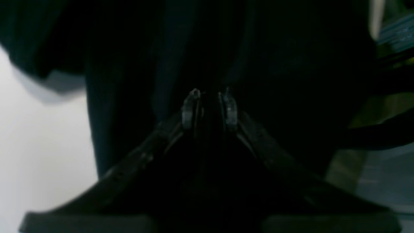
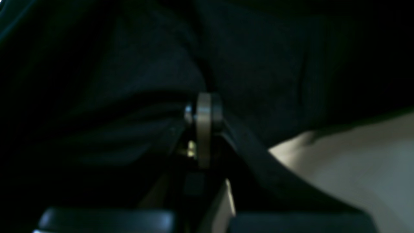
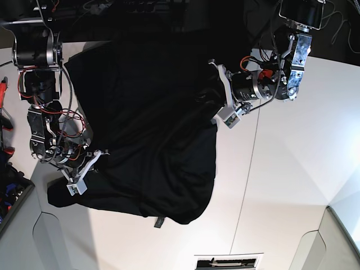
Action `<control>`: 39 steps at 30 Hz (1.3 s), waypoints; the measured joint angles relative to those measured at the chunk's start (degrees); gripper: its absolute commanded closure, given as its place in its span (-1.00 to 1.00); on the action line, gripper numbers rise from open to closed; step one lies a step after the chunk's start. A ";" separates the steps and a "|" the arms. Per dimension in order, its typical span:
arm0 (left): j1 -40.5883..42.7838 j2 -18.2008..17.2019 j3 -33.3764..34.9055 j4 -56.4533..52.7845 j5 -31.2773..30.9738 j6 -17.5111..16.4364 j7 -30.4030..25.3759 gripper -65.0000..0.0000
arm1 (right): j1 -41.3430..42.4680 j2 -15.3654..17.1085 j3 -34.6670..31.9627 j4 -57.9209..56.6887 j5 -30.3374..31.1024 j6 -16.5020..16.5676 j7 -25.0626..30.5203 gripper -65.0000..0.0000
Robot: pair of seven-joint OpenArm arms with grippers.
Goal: Layout the t-shirt on the table in an organized manner, then fold the t-shirt properly
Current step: 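Drag the grasped fabric with the left gripper toward the right gripper, then pull the shirt with both grippers, left gripper sweeping it outward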
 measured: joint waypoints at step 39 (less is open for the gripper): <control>-30.01 -8.41 21.75 -10.99 -11.96 2.71 7.43 0.63 | -28.46 -1.55 11.08 45.09 12.81 -0.57 -9.73 1.00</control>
